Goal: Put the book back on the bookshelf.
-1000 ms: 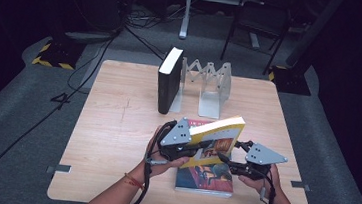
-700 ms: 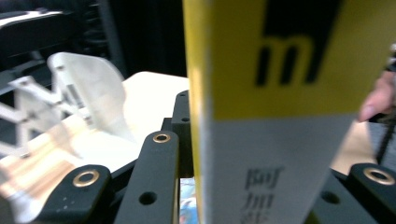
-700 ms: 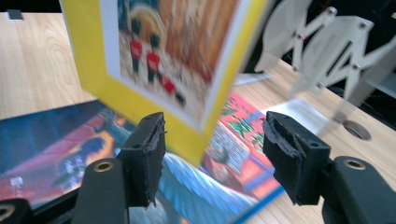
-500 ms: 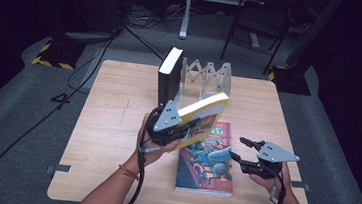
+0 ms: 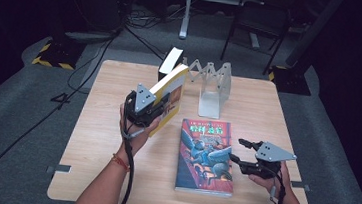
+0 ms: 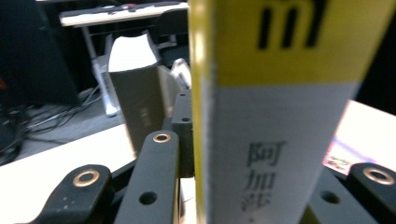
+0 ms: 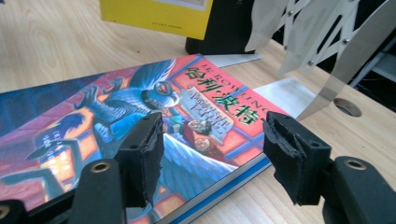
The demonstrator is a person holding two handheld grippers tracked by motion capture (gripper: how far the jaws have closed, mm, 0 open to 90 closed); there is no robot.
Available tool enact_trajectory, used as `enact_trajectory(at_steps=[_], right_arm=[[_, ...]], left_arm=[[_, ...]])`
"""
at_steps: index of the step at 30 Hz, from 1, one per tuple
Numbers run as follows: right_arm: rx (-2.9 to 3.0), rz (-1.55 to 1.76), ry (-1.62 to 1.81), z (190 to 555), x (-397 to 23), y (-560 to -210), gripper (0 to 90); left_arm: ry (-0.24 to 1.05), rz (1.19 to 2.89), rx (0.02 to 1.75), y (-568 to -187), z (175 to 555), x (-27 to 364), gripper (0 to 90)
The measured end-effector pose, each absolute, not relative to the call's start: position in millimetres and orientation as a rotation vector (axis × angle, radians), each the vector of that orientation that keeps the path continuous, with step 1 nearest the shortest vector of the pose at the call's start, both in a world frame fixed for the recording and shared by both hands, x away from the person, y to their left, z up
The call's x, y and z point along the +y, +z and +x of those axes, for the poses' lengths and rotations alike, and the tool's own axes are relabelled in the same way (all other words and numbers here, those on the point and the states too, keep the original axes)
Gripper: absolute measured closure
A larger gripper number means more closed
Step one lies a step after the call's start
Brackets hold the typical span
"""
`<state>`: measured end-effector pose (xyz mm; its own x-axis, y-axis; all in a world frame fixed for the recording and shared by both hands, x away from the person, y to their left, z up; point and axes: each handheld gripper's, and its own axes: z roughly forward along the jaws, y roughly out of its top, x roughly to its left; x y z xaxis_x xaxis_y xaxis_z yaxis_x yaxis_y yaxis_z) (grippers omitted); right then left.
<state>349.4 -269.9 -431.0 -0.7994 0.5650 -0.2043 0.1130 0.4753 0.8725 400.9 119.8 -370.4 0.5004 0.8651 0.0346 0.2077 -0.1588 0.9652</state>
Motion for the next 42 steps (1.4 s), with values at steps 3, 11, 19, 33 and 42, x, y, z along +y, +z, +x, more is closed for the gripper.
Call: enact_trajectory(at_steps=[3, 11, 19, 33, 42], right_arm=[[2.269, 0.557, 1.276, 349.6, -268.9, -432.5, 38.6], [2.278, 0.554, 1.267, 350.6, -268.6, -434.1, 38.6], [2.282, 0.555, 1.254, 351.3, -268.9, -435.6, 38.6], [2.284, 0.549, 1.247, 352.2, -270.4, -436.2, 38.5], [2.287, 0.542, 1.241, 351.8, -270.3, -436.7, 38.6]], left_arm=[[0.767, 1.654, 0.965, -377.4, 406.9, 119.9, 74.4], [0.78, 1.644, 1.044, -395.5, 423.8, 110.6, 74.4], [0.799, 1.623, 1.083, -399.0, 439.2, 96.1, 74.4], [0.854, 1.609, 1.133, -403.9, 461.8, 74.7, 74.4], [0.865, 1.587, 1.153, -409.9, 465.2, 68.6, 74.1]])
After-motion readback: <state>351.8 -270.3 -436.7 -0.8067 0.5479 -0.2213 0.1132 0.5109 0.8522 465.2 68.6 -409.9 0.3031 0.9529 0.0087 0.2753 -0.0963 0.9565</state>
